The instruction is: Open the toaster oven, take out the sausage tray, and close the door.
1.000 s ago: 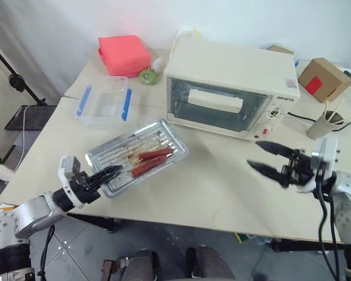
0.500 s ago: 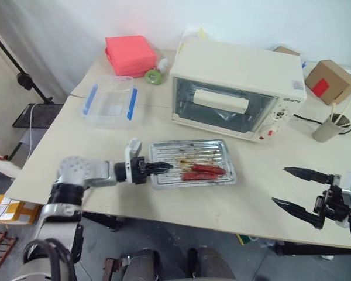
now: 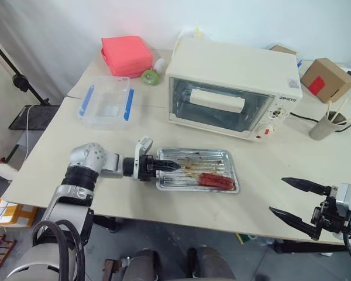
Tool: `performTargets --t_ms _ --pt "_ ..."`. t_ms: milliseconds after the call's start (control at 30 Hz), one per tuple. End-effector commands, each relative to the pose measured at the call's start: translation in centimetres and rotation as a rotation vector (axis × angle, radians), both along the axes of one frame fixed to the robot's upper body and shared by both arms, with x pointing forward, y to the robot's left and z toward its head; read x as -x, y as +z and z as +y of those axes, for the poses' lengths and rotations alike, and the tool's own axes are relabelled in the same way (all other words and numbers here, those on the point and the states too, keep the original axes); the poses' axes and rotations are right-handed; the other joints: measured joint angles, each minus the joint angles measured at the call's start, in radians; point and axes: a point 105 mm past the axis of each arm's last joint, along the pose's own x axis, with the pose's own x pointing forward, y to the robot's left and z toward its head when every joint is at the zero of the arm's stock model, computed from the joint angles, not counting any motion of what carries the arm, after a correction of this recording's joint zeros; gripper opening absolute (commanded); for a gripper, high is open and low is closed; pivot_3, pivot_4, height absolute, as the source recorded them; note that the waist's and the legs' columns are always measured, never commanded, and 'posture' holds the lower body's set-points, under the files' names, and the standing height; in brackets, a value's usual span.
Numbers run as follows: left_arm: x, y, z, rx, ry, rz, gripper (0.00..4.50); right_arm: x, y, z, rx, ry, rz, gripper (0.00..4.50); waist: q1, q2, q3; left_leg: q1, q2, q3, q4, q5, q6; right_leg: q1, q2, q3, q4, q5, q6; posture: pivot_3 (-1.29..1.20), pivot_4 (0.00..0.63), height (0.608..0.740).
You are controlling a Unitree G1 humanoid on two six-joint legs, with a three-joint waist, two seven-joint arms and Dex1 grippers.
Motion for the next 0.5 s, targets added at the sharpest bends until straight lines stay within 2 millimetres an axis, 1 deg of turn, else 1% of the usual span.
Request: performTargets --t_ms 33,100,133,200,233,300,333,367,400,433,500 --pt "1.3 1.6 1.9 0.002 -0.036 -0.111 3.6 -0.3 0.4 0.1 0.011 0.018 -0.023 4.5 -0.009 0.0 0.0 0.0 0.0 0.0 -0.001 0.0 0.0 0.0 0.0 0.0 0.0 0.0 0.0 0.0 0.15 0.74" --pt "1.6 1.9 3.6 -0.05 -0.018 -0.229 4.11 -0.6 0.4 0.2 0.011 0.031 -0.022 4.5 -0.015 0.0 0.0 0.0 0.0 0.0 -0.003 0.001 -0.001 0.0 0.0 0.0 -0.001 0.0 0.0 0.0 0.15 0.74" --pt "1.7 1.9 4.3 -0.076 -0.011 -0.303 4.48 -0.7 0.4 0.2 0.011 0.035 -0.021 4.5 -0.014 0.0 0.0 0.001 0.0 0.0 -0.004 0.001 -0.001 0.0 0.0 0.0 -0.002 0.0 0.0 0.0 0.15 0.74" --pt "1.8 2.1 5.6 -0.108 0.008 -0.434 4.49 -0.9 0.3 0.2 0.01 0.042 -0.02 4.5 -0.012 0.0 0.0 0.001 0.0 0.0 -0.005 0.001 -0.001 0.0 0.0 0.0 -0.002 0.0 0.0 0.0 0.15 0.74" --pt "2.2 1.8 6.6 -0.179 -0.016 -0.541 4.49 -1.1 0.3 0.3 0.011 0.052 -0.02 4.5 -0.012 0.0 0.0 0.001 0.0 0.0 -0.005 0.001 -0.001 0.0 -0.001 0.0 -0.002 0.0 0.0 0.0 0.15 0.74" --pt "3.0 1.3 7.5 -0.258 -0.078 -0.651 4.49 -1.2 0.2 0.4 0.013 0.063 -0.019 4.5 -0.013 0.0 0.0 0.001 0.0 -0.001 -0.006 0.001 -0.001 0.0 -0.001 0.0 -0.003 0.0 -0.001 0.0 0.15 0.74" --pt "3.0 1.6 9.1 -0.303 -0.055 -0.876 4.49 -1.4 0.4 0.7 0.012 0.091 -0.018 4.5 -0.013 0.0 0.0 0.001 0.0 0.0 -0.007 0.001 -0.001 0.0 -0.001 0.0 -0.004 0.0 -0.001 0.0 0.15 0.74" --pt "3.3 1.9 10.4 -0.341 -0.04 -1.031 4.49 -1.6 0.5 1.0 0.011 0.111 -0.018 4.5 -0.017 0.002 0.0 0.001 0.0 0.0 -0.008 0.001 0.0 0.0 -0.001 0.0 -0.005 0.0 -0.001 0.0 0.15 0.74" --pt "3.6 2.1 11.3 -0.411 -0.052 -1.245 4.49 -1.8 0.6 1.3 0.012 0.138 -0.018 4.5 -0.018 0.003 0.0 0.002 0.0 0.001 -0.009 0.001 0.0 0.0 -0.002 0.001 -0.006 0.0 -0.001 0.0 0.15 0.74" --pt "3.9 2.1 11.8 -0.459 -0.075 -1.382 4.49 -1.9 0.7 1.5 0.014 0.156 -0.018 4.5 -0.019 0.003 0.0 0.002 0.0 0.001 -0.01 0.001 0.0 -0.001 -0.002 0.001 -0.006 0.0 -0.001 0.0 0.15 0.74" --pt "4.4 0.9 12.2 -0.503 -0.178 -1.415 4.49 -2.0 0.9 2.1 0.014 0.19 -0.022 4.5 -0.011 0.002 0.001 0.001 0.0 0.001 -0.011 0.0 0.001 -0.002 -0.003 0.0 -0.006 -0.001 -0.002 0.0 0.15 0.74"
